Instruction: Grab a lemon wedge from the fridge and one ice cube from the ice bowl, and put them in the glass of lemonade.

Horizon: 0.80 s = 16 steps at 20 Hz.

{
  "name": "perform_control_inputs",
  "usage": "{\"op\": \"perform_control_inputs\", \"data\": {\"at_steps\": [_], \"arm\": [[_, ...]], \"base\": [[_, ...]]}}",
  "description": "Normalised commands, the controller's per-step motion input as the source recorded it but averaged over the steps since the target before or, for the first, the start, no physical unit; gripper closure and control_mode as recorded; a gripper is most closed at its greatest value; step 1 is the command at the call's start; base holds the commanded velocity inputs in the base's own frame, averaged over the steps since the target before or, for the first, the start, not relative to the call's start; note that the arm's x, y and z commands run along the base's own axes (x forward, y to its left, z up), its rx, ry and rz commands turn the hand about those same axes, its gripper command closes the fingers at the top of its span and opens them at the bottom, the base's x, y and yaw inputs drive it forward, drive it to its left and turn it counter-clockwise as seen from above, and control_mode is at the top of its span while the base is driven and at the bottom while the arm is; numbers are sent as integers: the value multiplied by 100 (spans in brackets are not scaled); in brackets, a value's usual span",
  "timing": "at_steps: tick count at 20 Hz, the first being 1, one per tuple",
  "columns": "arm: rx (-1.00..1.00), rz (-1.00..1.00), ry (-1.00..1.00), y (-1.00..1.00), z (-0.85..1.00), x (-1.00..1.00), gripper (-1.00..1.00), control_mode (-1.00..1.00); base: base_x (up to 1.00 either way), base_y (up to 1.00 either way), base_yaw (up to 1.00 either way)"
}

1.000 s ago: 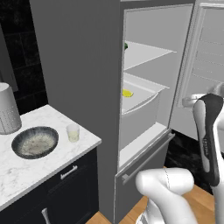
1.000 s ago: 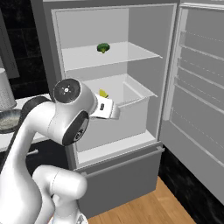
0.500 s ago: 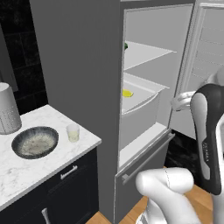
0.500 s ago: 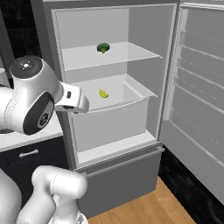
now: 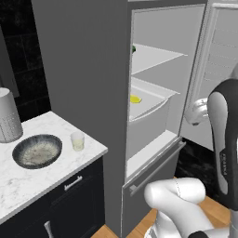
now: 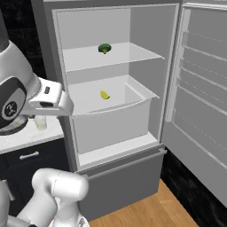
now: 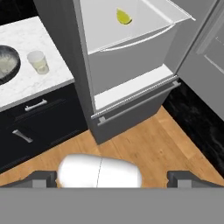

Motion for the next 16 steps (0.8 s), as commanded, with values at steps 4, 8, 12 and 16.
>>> {"op": "perform_control_inputs", "data": {"at_steps": [4,8,12,16], "arm": [[0,0,0,3,0,-8,-100,-100],[0,0,0,0,0,0,-100,-100],[-5,0,12,5,-30,-4,-100,-100],[-1,0,3,0,-5,0,-100,100]], "base": [[0,0,0],[0,0,0],[0,0,0],[5,-27,6]]}}
